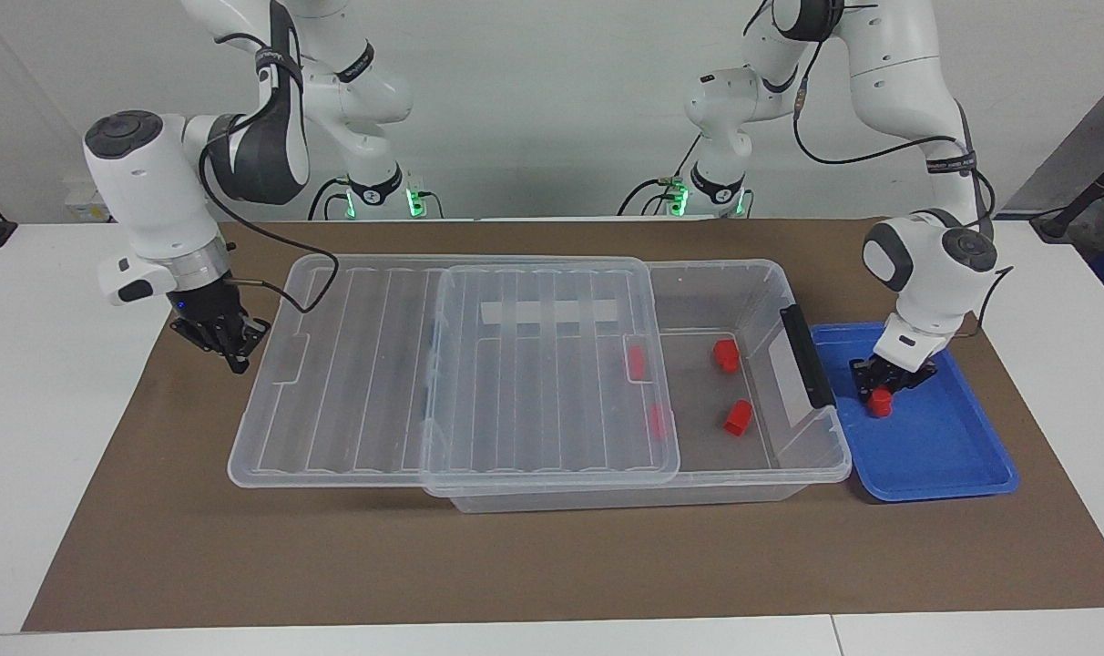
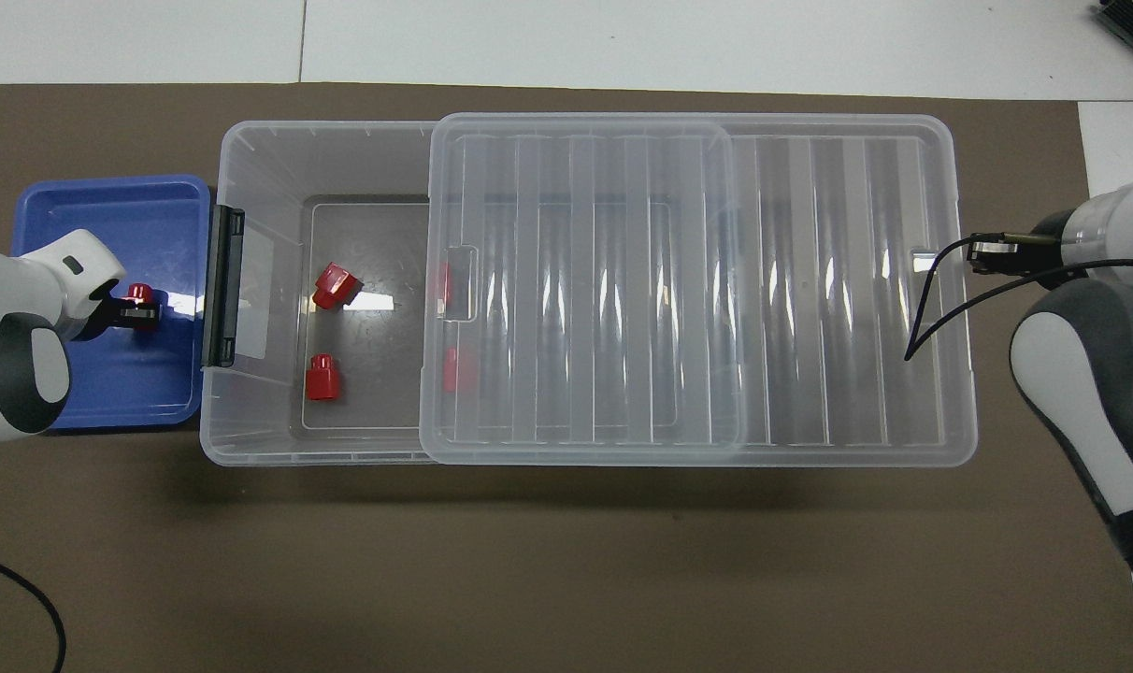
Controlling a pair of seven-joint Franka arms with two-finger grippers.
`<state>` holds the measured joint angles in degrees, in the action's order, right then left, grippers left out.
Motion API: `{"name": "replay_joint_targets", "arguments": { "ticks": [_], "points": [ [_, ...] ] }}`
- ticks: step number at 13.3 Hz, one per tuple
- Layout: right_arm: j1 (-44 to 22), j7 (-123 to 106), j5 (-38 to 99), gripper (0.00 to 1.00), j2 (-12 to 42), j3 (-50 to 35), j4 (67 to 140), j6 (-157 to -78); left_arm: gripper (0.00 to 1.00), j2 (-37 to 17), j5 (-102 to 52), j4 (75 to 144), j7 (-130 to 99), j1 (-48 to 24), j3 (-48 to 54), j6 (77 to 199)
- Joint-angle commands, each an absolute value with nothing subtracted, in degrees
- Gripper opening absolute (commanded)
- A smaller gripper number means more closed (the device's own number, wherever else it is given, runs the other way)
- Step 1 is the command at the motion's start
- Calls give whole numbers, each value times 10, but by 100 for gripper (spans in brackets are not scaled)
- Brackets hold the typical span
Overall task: Place red block in blue tray from box
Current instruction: 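Lower the red block into the tray while the right gripper slides the lid back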
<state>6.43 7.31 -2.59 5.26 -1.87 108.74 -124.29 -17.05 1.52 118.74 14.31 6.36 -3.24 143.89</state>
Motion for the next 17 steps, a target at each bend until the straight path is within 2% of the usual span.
{"name": "replay_joint_targets", "arguments": {
  "ticks": [1,4,5,6,7,8,10,11,12,14,17],
  "points": [
    [63,67,-26,0,50,-24,1097,-1258,30,-167,3,1201,143,62,-33,1455],
    [50,66,-26,0,50,-26,1094,-1252,34,-167,3,1207,143,62,-33,1464],
    [47,65,-26,0,50,-26,1093,-1248,43,-167,3,1208,144,62,-33,1469],
    [39,66,-26,0,50,-27,1093,-1245,69,-167,3,1209,144,61,-33,1470],
    [26,66,-26,0,49,-27,1093,-1239,82,-167,3,1209,145,61,-33,1470],
    [24,66,-25,0,48,-28,1092,-1235,87,-167,3,1209,145,62,-33,1470],
    [1,66,-25,0,47,-29,1092,-1230,87,-167,3,1202,146,61,-32,1462],
    [-10,67,-25,0,47,-29,1092,-1220,93,-164,3,1196,145,61,-30,1454],
    [-24,69,-25,0,46,-29,1092,-1218,94,-160,3,1185,144,61,-27,1428],
    [-45,72,-25,0,43,-28,1092,-1209,100,-136,3,1135,142,45,-26,1337],
    [-66,80,-25,0,41,-29,1093,-1194,100,-99,3,1046,135,26,-25,1183]
  ]
}}
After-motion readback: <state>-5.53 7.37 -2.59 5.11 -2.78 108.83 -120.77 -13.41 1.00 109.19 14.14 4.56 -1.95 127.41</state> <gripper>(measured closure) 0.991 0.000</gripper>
